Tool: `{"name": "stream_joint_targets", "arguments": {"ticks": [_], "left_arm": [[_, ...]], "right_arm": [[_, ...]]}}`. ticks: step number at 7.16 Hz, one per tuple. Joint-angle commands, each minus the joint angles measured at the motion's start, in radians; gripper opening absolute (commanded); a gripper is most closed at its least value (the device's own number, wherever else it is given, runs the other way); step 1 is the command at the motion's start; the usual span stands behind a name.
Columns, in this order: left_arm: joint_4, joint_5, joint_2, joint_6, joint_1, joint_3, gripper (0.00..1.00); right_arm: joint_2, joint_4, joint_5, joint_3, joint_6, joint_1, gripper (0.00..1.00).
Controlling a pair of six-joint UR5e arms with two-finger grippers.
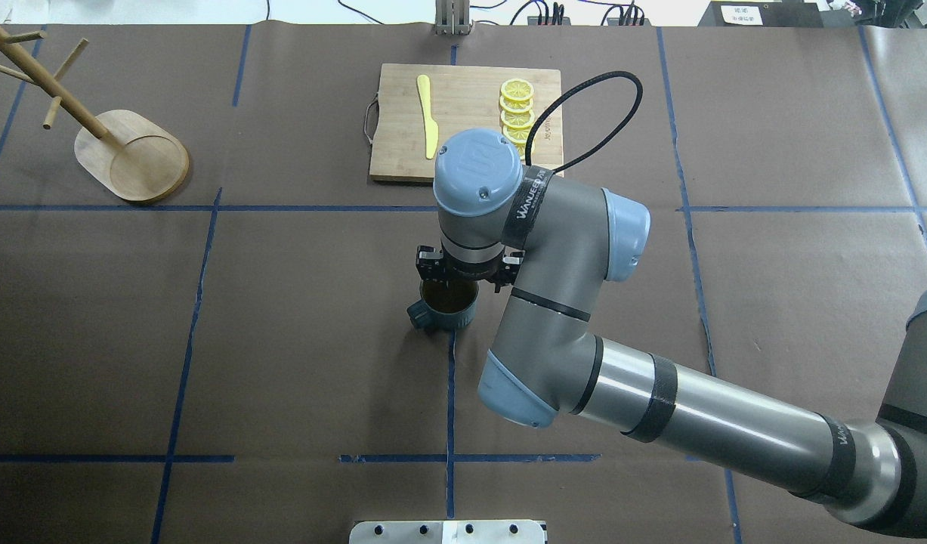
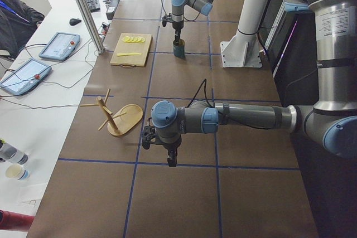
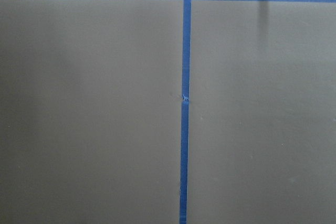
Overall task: Hang cup on storage rack
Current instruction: 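Carry the teal mug with the right gripper to the table center, then release the mug upright and raise the right gripper away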
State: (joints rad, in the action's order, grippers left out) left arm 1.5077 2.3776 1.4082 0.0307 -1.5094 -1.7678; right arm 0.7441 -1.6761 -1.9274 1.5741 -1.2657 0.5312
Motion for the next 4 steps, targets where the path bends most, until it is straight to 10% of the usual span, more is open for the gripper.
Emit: {"name": "stream_joint_targets", "arguments": {"ticks": [1, 4], "left_arm": [[0.002, 0.0, 0.0, 0.0, 0.0, -0.001, 1.0], [-0.001, 0.0, 0.0, -0.002, 0.0, -0.022, 1.0]], "right_arm": [[0.024, -0.004, -0.096, 0.079, 0.037, 0.087, 1.0], [0.173, -0.008, -0.23, 0.147, 0.321, 0.292, 1.0]]}}
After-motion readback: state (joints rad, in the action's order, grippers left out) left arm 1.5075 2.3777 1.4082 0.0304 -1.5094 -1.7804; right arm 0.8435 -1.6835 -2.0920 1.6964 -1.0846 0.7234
